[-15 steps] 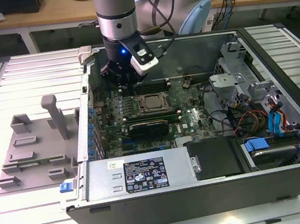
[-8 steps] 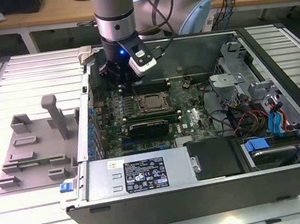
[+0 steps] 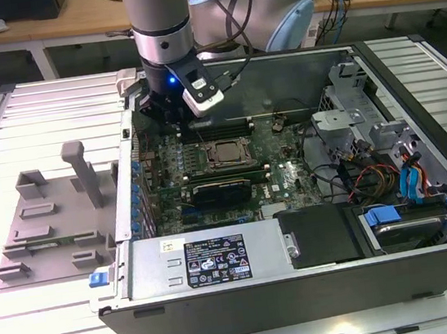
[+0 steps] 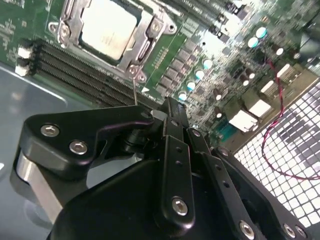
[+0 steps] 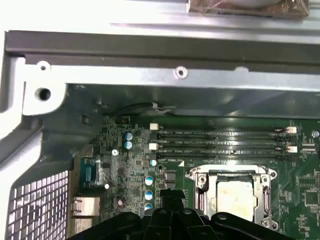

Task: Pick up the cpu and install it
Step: 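Install the first cpu locking lever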

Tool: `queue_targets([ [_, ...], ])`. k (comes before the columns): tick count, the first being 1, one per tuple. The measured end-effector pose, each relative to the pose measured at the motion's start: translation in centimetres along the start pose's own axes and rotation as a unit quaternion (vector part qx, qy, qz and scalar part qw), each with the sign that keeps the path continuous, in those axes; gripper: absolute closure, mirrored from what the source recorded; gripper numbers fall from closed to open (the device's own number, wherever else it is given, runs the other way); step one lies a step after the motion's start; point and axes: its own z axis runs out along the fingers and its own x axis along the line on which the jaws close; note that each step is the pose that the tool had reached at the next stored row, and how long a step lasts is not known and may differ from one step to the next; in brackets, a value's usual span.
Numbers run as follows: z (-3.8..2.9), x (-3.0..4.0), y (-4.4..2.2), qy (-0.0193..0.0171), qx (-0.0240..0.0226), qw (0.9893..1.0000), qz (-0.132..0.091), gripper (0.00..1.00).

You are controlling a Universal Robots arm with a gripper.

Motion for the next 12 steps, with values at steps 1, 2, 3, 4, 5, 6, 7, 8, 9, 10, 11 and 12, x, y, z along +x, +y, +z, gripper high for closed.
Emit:
queue_targets([
  [1,-0.01,0.06,-0.01,0.0000,-0.0056,1.0000,0.000,0.89],
  [2,-0.01,0.09,-0.03,-0.0002,-0.0146,0.9999,0.001,0.89],
  [3,-0.01,0.09,-0.04,-0.0003,-0.0215,0.9998,0.001,0.89],
  [4,-0.01,0.10,-0.05,-0.0004,-0.0282,0.9996,0.001,0.89],
  [5,-0.01,0.11,-0.06,-0.0006,-0.0386,0.9993,0.002,0.89],
  [6,-0.02,0.11,-0.06,-0.0007,-0.0447,0.9990,0.002,0.89],
  [7,-0.01,0.11,-0.07,-0.0008,-0.0499,0.9987,0.002,0.89],
  [8,-0.01,0.11,-0.07,-0.0008,-0.0521,0.9986,0.002,0.89],
  [9,-0.01,0.06,-0.08,-0.0008,-0.0522,0.9986,0.002,0.89],
  [10,0.00,-0.01,-0.08,-0.0008,-0.0522,0.9986,0.002,0.89],
  [11,0.02,-0.26,-0.08,-0.0008,-0.0522,0.9986,0.002,0.89],
  [12,0.04,-0.77,-0.09,-0.0008,-0.0522,0.9986,0.002,0.89],
])
